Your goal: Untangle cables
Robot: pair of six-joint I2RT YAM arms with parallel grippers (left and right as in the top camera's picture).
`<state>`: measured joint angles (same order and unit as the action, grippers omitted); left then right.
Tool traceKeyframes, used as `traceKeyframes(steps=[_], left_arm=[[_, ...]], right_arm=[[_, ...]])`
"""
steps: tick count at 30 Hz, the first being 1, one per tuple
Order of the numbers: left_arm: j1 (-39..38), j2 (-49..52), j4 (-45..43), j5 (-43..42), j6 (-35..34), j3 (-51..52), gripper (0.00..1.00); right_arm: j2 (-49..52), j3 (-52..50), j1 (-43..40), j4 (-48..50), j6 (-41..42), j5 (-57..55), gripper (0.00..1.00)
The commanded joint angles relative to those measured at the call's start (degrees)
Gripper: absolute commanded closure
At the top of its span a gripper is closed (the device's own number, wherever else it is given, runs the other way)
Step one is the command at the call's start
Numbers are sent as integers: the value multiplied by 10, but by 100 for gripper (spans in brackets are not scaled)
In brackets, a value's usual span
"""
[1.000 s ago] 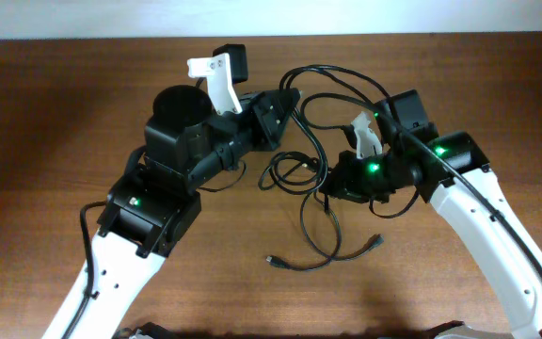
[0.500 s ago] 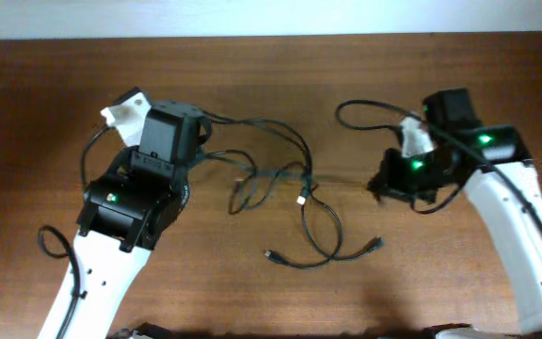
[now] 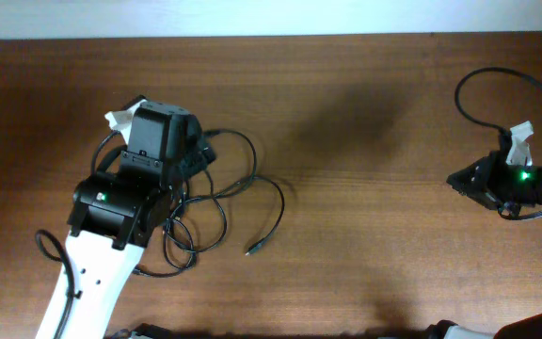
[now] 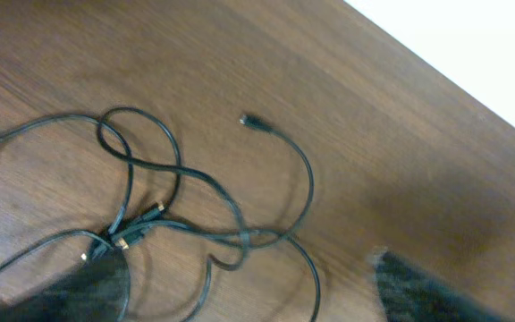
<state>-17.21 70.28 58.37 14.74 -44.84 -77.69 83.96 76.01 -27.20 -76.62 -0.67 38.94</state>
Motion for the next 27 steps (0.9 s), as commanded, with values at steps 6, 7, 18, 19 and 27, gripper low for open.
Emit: traceKeyframes(steps=[6, 7, 18, 19, 27], left_arm=[[1, 40, 191, -5, 14, 14, 1], [1, 50, 200, -5, 14, 35, 1], [1, 198, -56, -83, 5, 272, 33], [1, 215, -76, -92, 5, 278, 39], [1, 294, -150, -92, 5, 280, 56]], right_arm=[[1, -1, -1, -8, -26, 9, 81], [1, -1, -1, -8, -34, 9, 81], [1, -2, -2, -8, -36, -6, 80], [1, -2, -2, -8, -37, -6, 80], [1, -2, -2, -8, -36, -25, 80]])
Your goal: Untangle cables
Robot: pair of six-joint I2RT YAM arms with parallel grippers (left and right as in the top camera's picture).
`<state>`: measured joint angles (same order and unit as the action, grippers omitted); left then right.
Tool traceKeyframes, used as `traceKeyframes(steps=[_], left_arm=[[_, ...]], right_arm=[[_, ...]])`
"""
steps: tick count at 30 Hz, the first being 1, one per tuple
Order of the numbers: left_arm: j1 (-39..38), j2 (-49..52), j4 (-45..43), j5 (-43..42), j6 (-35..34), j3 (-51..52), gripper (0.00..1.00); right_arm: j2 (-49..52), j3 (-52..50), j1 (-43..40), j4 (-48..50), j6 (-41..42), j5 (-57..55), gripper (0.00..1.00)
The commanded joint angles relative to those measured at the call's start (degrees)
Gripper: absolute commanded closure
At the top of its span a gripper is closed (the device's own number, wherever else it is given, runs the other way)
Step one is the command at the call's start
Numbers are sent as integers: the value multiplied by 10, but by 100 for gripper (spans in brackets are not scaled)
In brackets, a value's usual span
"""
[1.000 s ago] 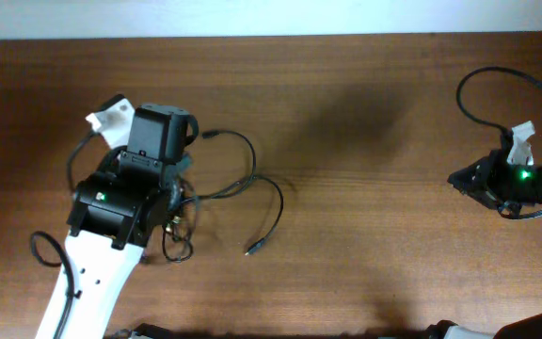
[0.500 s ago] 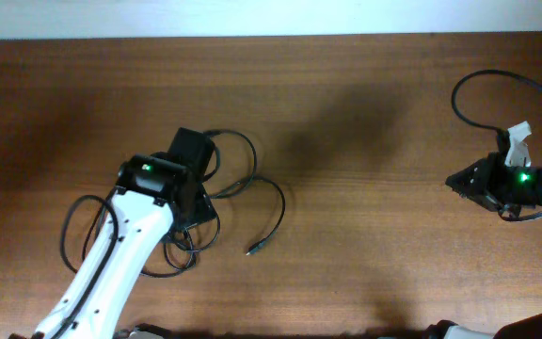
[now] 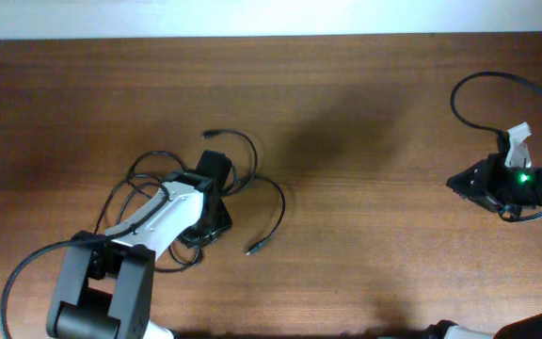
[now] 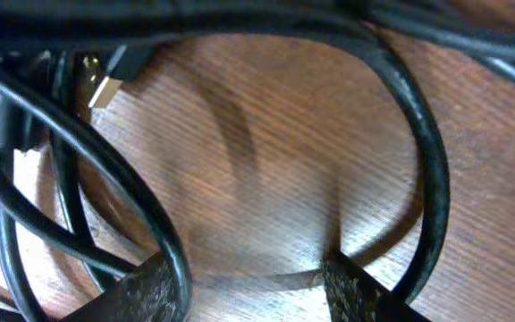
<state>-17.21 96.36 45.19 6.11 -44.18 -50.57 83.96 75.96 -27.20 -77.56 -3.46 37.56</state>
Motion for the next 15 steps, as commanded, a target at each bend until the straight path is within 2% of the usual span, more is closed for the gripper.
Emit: traceKeyframes(steps=[1, 2, 4, 7, 9, 11, 13, 15], left_arm=[[1, 33, -32, -8, -1, 8, 73], [1, 33, -60, -19, -1, 8, 85], [1, 33, -139, -54, -1, 8, 100], [-6, 33, -211, -115, 1, 8, 100], [-10, 26, -297, -273, 85, 3, 100], [-10, -12, -401, -471, 183, -15, 100], [-21, -71, -426, -525, 183, -50, 100], [-41, -134, -426, -539, 181, -74, 100]], right_arm=[[1, -1, -2, 1, -8, -12, 80], [1, -1, -2, 1, -8, -12, 80], [1, -1, -2, 1, -8, -12, 80], [1, -1, -2, 1, -8, -12, 80], [1, -1, -2, 1, -9, -12, 80], [1, -1, -1, -14, -65, 2, 80], [1, -1, -1, -34, -153, 91, 77], [1, -1, 24, -44, -178, 111, 73]])
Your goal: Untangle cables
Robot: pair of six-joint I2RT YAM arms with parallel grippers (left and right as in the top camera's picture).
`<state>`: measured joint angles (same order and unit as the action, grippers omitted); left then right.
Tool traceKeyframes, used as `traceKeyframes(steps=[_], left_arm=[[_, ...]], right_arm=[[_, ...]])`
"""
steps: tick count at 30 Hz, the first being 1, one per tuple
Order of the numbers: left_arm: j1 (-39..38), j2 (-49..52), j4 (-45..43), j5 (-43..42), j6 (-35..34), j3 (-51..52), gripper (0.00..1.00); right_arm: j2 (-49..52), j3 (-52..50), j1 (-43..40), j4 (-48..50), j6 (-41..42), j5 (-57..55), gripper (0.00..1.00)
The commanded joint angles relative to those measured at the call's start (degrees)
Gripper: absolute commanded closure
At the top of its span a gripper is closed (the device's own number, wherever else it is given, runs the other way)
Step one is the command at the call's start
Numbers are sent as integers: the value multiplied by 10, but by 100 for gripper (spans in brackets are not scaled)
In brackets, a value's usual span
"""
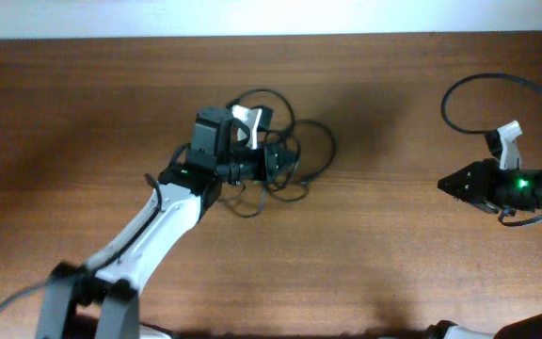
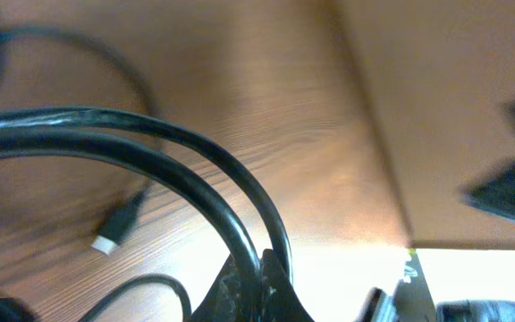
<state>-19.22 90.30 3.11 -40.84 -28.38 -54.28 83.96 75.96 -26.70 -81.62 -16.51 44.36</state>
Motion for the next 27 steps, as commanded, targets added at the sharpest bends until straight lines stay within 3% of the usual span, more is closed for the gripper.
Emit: traceKeyframes(steps=[1, 6, 11, 12, 15, 19, 22, 24, 27], left_arm=[[-31, -101, -5, -68, 16, -47, 100], [-51, -181, 102, -70, 6, -126, 100], [-51, -226, 91, -118, 6, -144, 100], [-51, -229, 81, -136, 6, -145, 100], [-51, -231, 80, -148, 6, -145, 100], [-51, -230, 26, -139, -59, -151, 100], [-51, -232, 25, -49, -85, -181, 100], [-51, -234, 25, -1, -85, -207, 100], [-51, -234, 24, 17, -84, -229, 100]], right_arm=[[1, -1, 46, -2, -47, 43, 70], [1, -1, 198, 43, -47, 104, 65], [1, -1, 261, 100, -42, 243, 64], [1, -1, 275, 129, -40, 295, 57], [1, -1, 294, 154, -40, 300, 41], [1, -1, 305, 161, -40, 299, 38], [1, -1, 305, 157, -28, 239, 37], [1, -1, 305, 162, -30, 216, 20], [1, -1, 306, 173, -129, 231, 11]])
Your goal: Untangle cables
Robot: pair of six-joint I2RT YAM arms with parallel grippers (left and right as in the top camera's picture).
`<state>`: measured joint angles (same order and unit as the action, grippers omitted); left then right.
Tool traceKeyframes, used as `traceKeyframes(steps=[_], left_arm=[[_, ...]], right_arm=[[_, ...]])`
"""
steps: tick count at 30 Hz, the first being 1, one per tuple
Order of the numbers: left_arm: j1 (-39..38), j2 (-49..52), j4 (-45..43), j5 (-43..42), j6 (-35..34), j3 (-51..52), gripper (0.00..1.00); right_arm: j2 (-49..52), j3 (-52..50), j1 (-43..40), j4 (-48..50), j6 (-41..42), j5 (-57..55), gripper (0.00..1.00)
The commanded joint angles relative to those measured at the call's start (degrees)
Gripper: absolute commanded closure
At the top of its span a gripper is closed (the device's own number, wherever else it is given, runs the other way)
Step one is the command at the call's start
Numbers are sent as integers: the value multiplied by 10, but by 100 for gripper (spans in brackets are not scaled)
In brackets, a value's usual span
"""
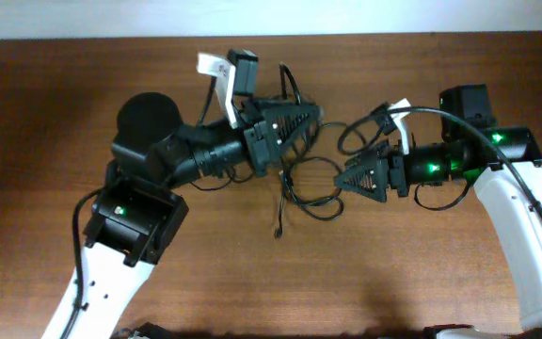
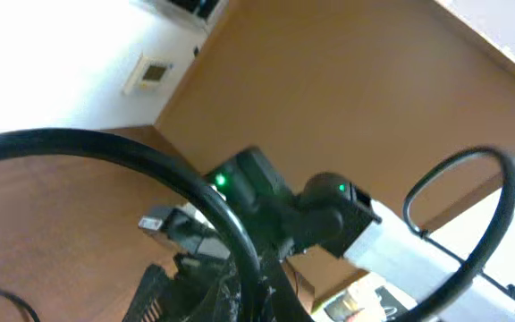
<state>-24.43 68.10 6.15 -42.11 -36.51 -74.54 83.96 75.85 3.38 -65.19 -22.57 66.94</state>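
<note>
A tangle of thin black cables [image 1: 301,169] hangs above the middle of the brown table [image 1: 64,85]. One plug end [image 1: 278,229] dangles below it. My left gripper [image 1: 301,121] points right and is shut on a thick black cable [image 2: 141,161], which runs down between its fingers [image 2: 240,291]. My right gripper [image 1: 346,177] points left, its fingertips together at the tangle's right edge. Whether it holds a strand does not show. In the left wrist view the right arm [image 2: 280,201] faces me with green lights on.
The right arm's own wire loop [image 1: 360,132] with a white tag [image 1: 398,106] arches just above its gripper. A white tag [image 1: 210,64] sticks up behind the left wrist. The table's back edge [image 1: 271,36] meets a white wall.
My left gripper has moved right and up with the cables. The right arm has come from the far right edge to the tangle, its tip now against the cables.
The cables lay spread on the table at the left, under my left arm. My left gripper then stood low among them. Then it was shut on a cable with the bunch at the upper middle. Now both grippers meet at the lifted tangle.
</note>
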Motion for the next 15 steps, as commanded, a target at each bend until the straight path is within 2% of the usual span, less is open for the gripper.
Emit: traceKeyframes(steps=[1, 4, 9, 12, 13, 15], left_arm=[[2, -12, -6, 34, -3, -33, 100], [2, -12, -6, 38, -4, -43, 100], [2, -19, -32, 40, -37, -54, 100], [2, -22, -42, 41, -49, -54, 100], [2, -23, -48, 40, -62, -54, 100], [2, -23, -57, 42, -64, -54, 100]], right_arm=[[1, 0, 9, 28, -75, 5, 9], [1, 0, 35, 121, -75, 5, 8], [1, 0, 115, 360, -75, 0, 7], [1, 0, 139, 419, -75, 1, 9], [1, 0, 151, 440, -74, 1, 10], [1, 0, 176, 455, -75, 1, 22]])
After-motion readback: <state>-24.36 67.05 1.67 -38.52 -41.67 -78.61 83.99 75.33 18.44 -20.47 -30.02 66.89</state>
